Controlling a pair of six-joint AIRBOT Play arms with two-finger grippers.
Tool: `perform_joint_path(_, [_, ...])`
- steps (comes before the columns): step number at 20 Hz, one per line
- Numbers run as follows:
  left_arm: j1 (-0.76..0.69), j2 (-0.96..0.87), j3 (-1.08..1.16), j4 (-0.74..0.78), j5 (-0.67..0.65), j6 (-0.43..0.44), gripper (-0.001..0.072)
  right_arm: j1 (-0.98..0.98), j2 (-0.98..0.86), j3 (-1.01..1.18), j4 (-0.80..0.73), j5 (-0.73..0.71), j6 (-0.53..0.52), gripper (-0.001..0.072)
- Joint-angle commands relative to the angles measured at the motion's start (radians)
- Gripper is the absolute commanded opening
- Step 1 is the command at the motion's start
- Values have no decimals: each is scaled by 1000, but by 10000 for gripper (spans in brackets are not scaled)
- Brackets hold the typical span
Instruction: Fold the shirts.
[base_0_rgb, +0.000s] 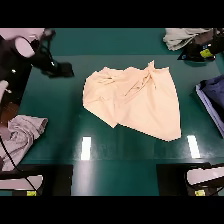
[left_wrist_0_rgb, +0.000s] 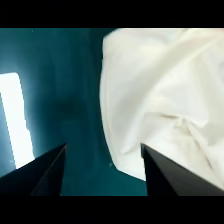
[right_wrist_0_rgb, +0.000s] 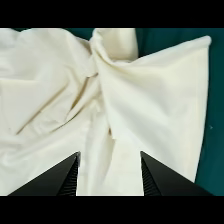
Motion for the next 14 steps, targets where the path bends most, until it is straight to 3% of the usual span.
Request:
perform_joint_path(1, [9,-2,-225,-169,78,41,548,-23,27,-1,39,84,-19,432])
perform_joint_path(5, [10,-3,-430,-386,236,109,548,-16,57,-1,40,90,-19,432])
perform_joint_path(12, [10,-7,-505,-402,272,113,546,-16,84,-2,39,90,-19,432])
perform_joint_path(13, [10,-7,-505,-406,278,114,471,-16,84,-2,40,90,-19,432])
perform_joint_path(14, [10,-7,-505,-406,285,117,342,-16,84,-2,40,92,-19,432])
